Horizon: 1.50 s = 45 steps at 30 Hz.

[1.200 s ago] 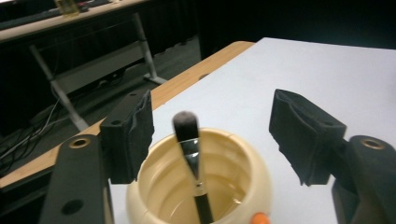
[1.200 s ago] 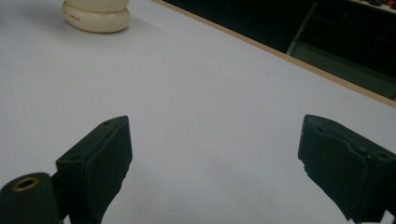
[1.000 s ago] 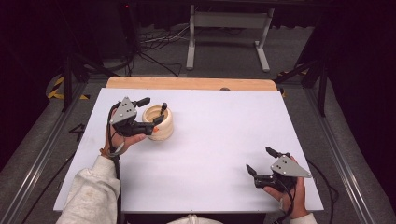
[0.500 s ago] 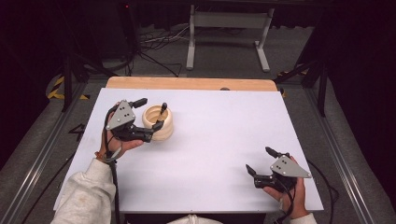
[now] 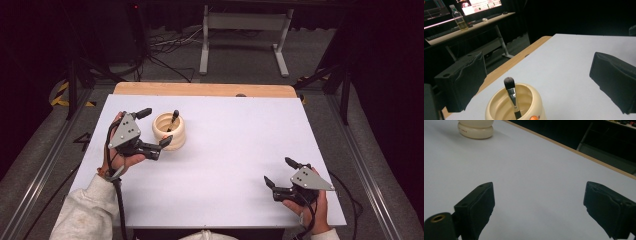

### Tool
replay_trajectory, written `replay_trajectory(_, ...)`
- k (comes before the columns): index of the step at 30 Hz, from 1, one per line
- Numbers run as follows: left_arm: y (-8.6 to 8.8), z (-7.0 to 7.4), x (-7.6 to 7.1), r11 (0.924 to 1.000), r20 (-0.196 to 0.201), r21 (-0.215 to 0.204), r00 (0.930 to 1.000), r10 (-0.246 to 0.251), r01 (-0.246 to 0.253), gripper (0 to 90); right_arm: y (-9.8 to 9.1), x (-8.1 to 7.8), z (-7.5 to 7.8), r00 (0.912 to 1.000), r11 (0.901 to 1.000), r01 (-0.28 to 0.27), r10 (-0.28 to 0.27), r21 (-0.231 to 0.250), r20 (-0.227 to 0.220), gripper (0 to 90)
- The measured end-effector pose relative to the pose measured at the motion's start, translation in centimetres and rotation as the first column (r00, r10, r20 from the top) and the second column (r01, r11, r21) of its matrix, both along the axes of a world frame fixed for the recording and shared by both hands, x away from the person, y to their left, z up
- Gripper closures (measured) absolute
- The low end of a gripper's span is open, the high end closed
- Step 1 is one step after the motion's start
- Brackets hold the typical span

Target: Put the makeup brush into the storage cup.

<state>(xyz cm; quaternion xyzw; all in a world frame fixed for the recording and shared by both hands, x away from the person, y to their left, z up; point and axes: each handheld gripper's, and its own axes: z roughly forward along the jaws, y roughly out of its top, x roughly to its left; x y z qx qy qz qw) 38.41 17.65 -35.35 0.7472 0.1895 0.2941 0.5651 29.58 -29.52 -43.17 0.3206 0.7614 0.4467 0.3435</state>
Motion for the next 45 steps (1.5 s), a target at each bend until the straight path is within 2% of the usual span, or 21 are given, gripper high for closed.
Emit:
replay_trajectory(4,0.1,-0.4,-0.5,1.0000,-0.003,-0.005,1.0000,0.006,-0.006,1.8,0.0,0.0,0.0,1.0000,1.0000,-0.001,0.001,-0.002,0.002,10.7)
replay_trajectory(6,0.2,-0.6,-0.8,0.9999,-0.004,0.009,0.9999,0.015,-0.015,1.8,0.0,0.0,0.0,1.0000,1.0000,-0.001,0.001,-0.003,0.001,10.7)
replay_trajectory(9,0.5,-0.8,-1.0,0.9999,-0.015,0.000,0.9998,0.014,-0.014,1.7,0.0,-0.1,0.1,1.0000,1.0000,-0.001,0.001,-0.005,0.004,10.7)
replay_trajectory(15,1.1,-1.4,-1.3,0.9997,-0.018,0.017,0.9997,0.019,-0.018,2.0,0.0,-0.1,0.1,1.0000,1.0000,-0.001,0.001,-0.002,0.003,10.7)
replay_trajectory(16,1.2,-1.5,-1.4,0.9998,-0.019,0.009,0.9997,0.015,-0.015,2.3,0.0,-0.1,0.1,1.0000,1.0000,-0.001,0.001,-0.005,0.003,10.7)
replay_trajectory(25,1.9,-1.9,-2.1,0.9998,-0.019,0.021,0.9998,0.004,-0.003,2.9,0.0,-0.1,0.0,1.0000,1.0000,0.001,-0.001,-0.005,0.002,10.7)
replay_trajectory(33,2.5,-2.6,-3.1,0.9984,-0.023,0.057,0.9997,0.002,0.000,3.2,0.1,0.0,0.0,1.0000,1.0000,0.001,-0.001,-0.009,0.003,10.7)
replay_trajectory(38,2.8,-3.0,-3.5,0.9968,-0.014,0.078,0.9998,0.017,-0.016,3.4,0.1,0.0,0.0,1.0000,0.9999,0.002,-0.002,-0.011,0.004,10.7)
replay_trajectory(39,2.9,-3.1,-3.6,0.9971,-0.029,0.076,0.9995,0.011,-0.009,3.5,0.1,0.0,0.0,1.0000,0.9999,0.002,-0.002,-0.010,0.004,10.7)
replay_trajectory(45,3.1,-3.6,-4.2,0.9925,-0.015,0.119,0.9995,0.028,-0.026,3.5,0.2,-0.1,0.0,1.0000,0.9999,0.002,-0.001,-0.017,0.007,10.7)
